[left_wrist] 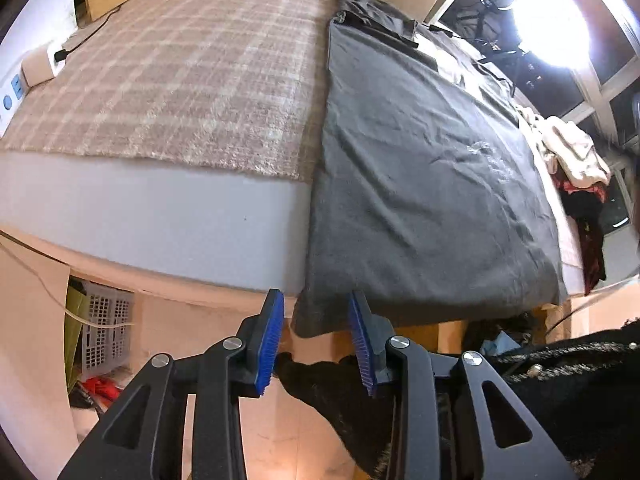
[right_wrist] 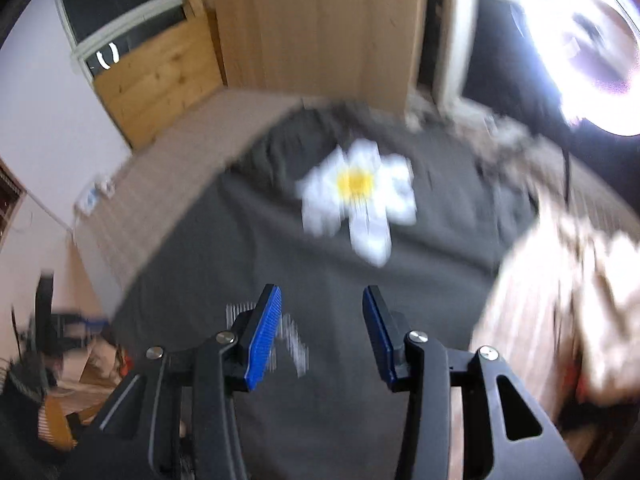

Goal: Fold clothes

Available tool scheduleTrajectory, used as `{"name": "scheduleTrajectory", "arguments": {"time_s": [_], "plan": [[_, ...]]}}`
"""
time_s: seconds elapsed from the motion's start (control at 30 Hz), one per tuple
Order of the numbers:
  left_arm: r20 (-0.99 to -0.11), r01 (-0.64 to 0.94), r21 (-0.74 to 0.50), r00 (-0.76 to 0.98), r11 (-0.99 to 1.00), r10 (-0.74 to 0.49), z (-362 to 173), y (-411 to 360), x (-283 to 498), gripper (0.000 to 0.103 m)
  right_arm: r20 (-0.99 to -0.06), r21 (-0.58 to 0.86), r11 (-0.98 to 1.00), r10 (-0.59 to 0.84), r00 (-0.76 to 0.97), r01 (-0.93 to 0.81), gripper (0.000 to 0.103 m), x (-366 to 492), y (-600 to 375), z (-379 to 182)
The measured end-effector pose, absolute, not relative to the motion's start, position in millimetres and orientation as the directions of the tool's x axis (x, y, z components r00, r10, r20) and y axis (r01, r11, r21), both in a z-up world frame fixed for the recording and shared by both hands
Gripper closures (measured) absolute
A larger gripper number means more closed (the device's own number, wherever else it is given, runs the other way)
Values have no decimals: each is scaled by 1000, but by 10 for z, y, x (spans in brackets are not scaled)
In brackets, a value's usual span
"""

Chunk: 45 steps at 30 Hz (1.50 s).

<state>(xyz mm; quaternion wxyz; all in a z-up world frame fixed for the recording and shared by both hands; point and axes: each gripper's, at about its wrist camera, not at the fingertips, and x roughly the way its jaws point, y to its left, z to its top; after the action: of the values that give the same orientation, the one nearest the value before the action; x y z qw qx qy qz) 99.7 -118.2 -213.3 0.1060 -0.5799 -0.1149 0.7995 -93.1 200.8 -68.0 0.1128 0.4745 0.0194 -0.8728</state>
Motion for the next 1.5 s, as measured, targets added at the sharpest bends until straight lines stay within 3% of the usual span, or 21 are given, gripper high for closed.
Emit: {"name": "scheduleTrajectory", "arguments": {"time_s": [0.03,0.2,0.5,0.97,1.17,1.33,1.43,1.5], "plan": [[-902,-35,-302,-313,-953,298,-2115,-1169,1011,66,-827,52,-975,-165,-537,218,60,-1182,1909,-632],[-889,12,-334,-336,-942,311,-2052,-1154,1083,65,-846,99,-974,-190,-499,202,57,-2457,1329,-774],[-867,10,-396,-334,-918,370,-2048,-1255,1081,65,-926,73,-995,-90,-365,61,57,-4247,372,-1710],[-858,2,-413,-337,-911,388,-2132,-1245,1127,65,-976,46,-996,-29,-218,-76,57,-4891,210,-2420],[-864,-8,-397,-336,-918,376,-2132,-1258,1167,65,-972,-6,-999,17,-235,-48,57,-4836,144,-2466],[-863,-7,-398,-337,-917,377,-2181,-1281,1140,65,-967,-25,-997,41,-251,-66,79,-4781,184,-2444],[-865,-3,-403,-325,-915,381,-2235,-1273,1093,66,-965,-4,-998,21,-260,-63,87,-4756,229,-2431],[-868,-15,-403,-313,-915,387,-2270,-1235,1073,75,-964,12,-998,4,-268,-58,95,-4727,260,-2423]]}}
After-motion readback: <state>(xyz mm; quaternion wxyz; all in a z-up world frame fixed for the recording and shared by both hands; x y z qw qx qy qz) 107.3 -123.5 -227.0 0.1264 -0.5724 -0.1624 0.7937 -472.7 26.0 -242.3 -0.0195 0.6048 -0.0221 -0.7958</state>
